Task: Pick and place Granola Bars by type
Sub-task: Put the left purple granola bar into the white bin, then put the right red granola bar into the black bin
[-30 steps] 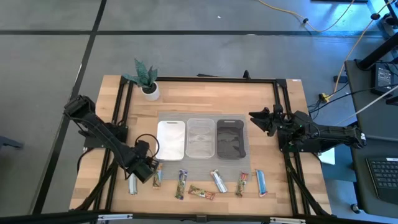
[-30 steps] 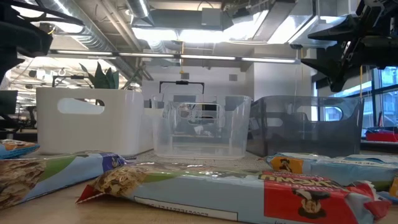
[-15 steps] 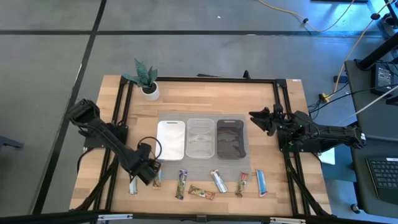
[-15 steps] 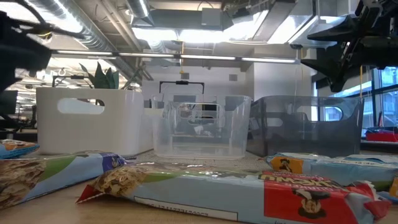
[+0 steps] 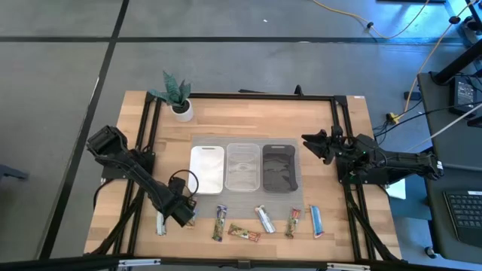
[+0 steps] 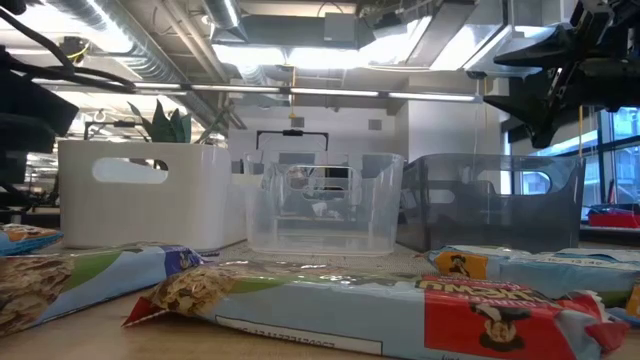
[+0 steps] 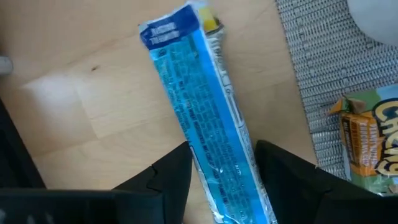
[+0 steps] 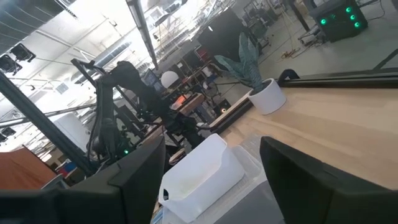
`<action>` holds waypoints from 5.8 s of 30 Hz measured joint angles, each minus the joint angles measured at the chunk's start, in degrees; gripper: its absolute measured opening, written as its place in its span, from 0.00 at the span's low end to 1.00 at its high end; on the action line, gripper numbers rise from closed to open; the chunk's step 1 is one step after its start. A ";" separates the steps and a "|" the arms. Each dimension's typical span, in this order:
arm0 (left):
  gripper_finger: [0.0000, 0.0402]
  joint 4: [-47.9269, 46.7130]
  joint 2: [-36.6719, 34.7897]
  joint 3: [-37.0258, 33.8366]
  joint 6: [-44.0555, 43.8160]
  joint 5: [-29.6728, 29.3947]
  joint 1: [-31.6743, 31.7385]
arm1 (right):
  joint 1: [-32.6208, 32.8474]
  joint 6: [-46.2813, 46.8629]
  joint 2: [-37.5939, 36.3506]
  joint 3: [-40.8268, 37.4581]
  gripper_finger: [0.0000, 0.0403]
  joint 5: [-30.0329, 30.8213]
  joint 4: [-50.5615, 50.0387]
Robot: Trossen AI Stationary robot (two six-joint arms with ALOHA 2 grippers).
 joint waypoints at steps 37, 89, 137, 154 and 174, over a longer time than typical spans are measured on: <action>0.27 -2.18 -36.11 -0.17 8.72 -24.39 6.86 | 0.02 -0.03 -0.01 -0.03 0.66 0.28 0.00; 0.26 -5.56 4.20 16.77 39.60 -1.79 33.16 | 0.01 -0.01 0.01 -0.03 0.66 0.87 -3.70; 0.43 -12.27 -34.66 16.77 67.56 -29.12 33.16 | 20.67 33.52 54.79 57.54 0.47 -16.86 -78.41; 0.43 -12.23 -35.43 16.77 76.19 -32.23 33.16 | 47.55 63.36 70.48 61.08 0.45 -15.97 -67.71; 0.43 -12.16 -35.41 16.77 74.97 -30.81 33.17 | 48.85 67.41 82.85 61.02 0.74 -16.55 -72.46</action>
